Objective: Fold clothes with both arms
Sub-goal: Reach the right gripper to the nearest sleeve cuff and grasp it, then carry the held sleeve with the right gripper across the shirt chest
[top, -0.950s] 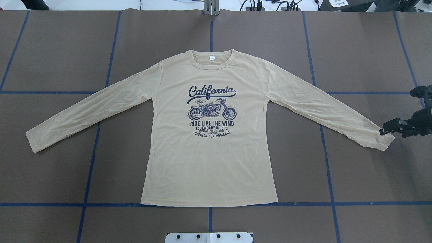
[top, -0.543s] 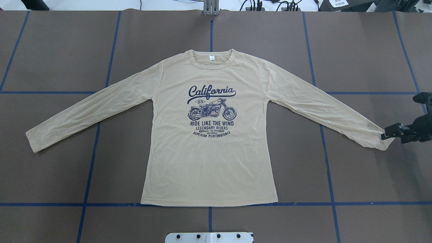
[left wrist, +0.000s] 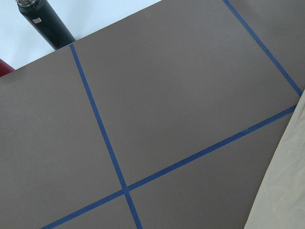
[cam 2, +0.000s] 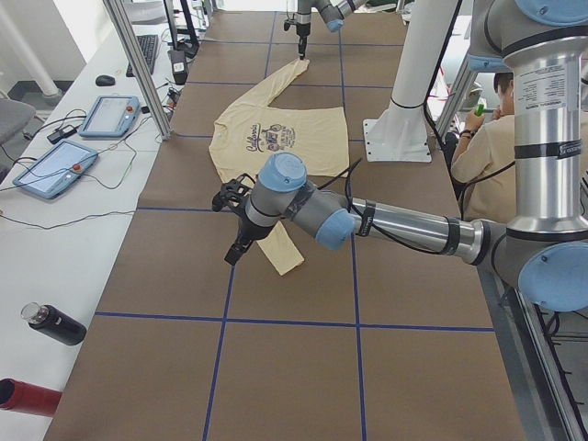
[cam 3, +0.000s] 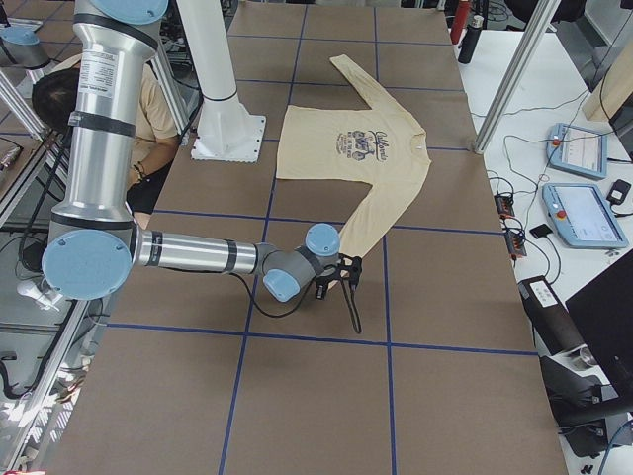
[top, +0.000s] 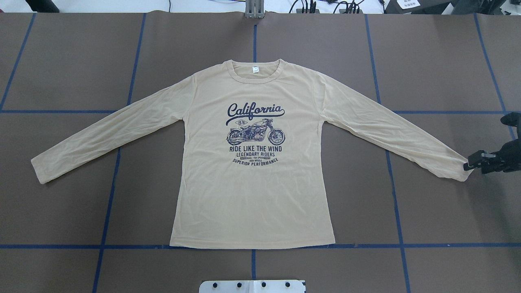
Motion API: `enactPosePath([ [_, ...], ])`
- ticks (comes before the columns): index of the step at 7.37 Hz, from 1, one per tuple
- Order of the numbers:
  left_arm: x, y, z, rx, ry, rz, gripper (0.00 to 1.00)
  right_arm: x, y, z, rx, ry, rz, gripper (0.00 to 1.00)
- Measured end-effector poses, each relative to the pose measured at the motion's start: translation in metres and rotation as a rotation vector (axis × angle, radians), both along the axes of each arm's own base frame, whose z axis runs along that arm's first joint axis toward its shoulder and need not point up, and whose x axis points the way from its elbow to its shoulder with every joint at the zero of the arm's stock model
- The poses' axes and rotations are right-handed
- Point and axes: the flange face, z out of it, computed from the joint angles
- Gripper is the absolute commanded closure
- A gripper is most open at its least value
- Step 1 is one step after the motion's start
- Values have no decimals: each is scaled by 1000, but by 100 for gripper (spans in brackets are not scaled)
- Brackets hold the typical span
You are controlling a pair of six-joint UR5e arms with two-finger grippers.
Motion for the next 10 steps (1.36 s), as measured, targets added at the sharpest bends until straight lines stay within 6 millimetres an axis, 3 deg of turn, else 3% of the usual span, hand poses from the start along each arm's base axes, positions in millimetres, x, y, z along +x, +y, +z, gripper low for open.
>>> enactPosePath([
  [2, 0, 0, 1, -2, -2, -1, 0, -2, -11, -11, 5, -14, 8, 100],
  [4, 0, 0, 1, -1, -2, -1, 0, 14, -27, -32, 15, -54, 40, 100],
  [6, 0, -2, -4, 20, 2, 3, 0, 28, -47, -92, 51, -115, 68, 100],
  [7, 1, -2, -7, 45, 6, 5, 0, 16, -69, -137, 58, -121, 84, 100],
  [8, 1, -2, -10, 65, 10, 5, 0, -15, -95, -189, 50, -116, 103, 100],
  [10, 1, -2, -12, 71, 18, -1, 0, -126, -135, -311, 25, -73, 164, 100],
])
